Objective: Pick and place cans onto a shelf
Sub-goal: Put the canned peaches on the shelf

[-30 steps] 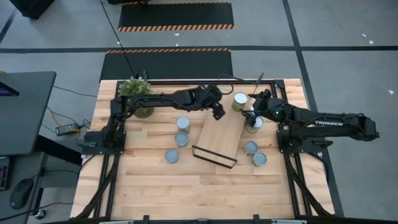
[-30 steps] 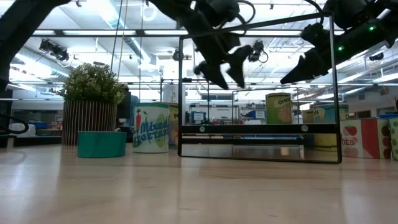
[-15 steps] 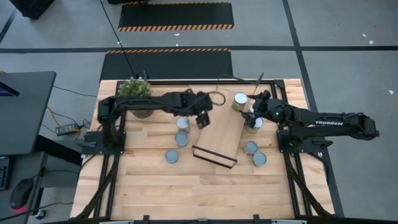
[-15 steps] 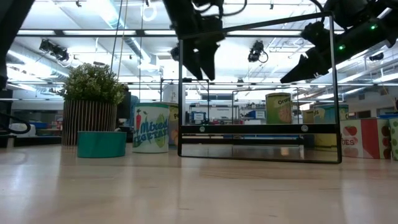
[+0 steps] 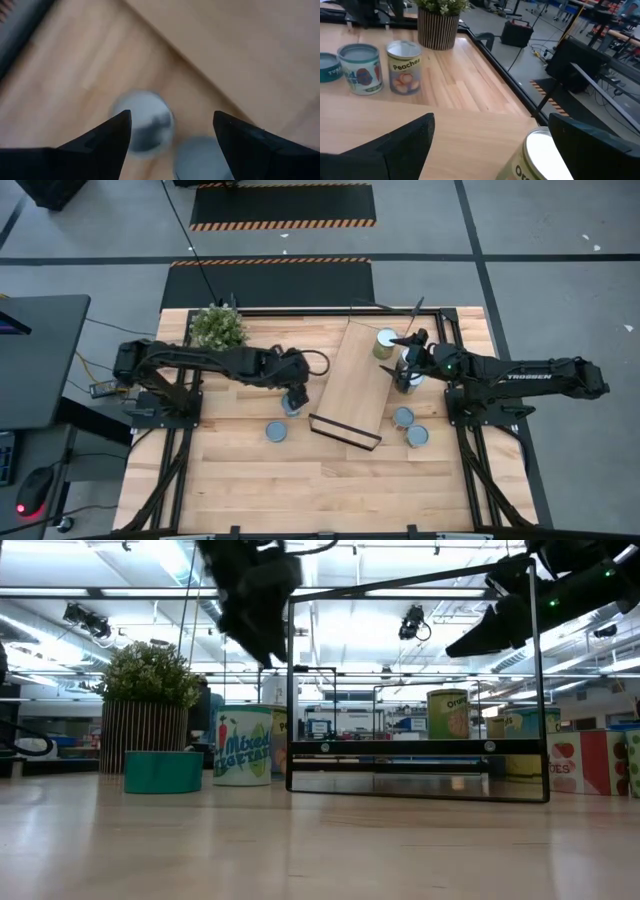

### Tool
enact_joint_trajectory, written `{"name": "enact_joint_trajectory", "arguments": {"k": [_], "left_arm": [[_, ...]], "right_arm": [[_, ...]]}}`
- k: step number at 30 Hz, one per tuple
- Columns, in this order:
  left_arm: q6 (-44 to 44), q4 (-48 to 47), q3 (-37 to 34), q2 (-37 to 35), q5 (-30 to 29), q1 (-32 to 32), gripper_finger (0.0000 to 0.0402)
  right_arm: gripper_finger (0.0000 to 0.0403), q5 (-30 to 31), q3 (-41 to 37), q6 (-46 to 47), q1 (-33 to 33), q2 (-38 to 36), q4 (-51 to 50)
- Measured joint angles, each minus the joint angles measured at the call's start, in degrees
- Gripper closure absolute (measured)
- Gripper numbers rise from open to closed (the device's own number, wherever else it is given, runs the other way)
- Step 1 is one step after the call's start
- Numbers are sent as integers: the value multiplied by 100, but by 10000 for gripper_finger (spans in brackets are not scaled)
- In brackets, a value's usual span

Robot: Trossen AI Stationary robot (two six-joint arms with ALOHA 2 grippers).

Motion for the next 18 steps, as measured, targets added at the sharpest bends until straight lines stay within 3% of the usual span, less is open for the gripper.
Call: {"name": "enact_joint_trajectory", "arguments": {"k": [4, 18], "left_arm": [[-276, -78, -336, -178, 321, -28, 116], [-295, -942, -586, -365, 184, -64, 116]], "right_arm": [[5, 2, 0, -6, 12, 0, -1], [5, 4, 0, 17, 10, 0, -86]]}}
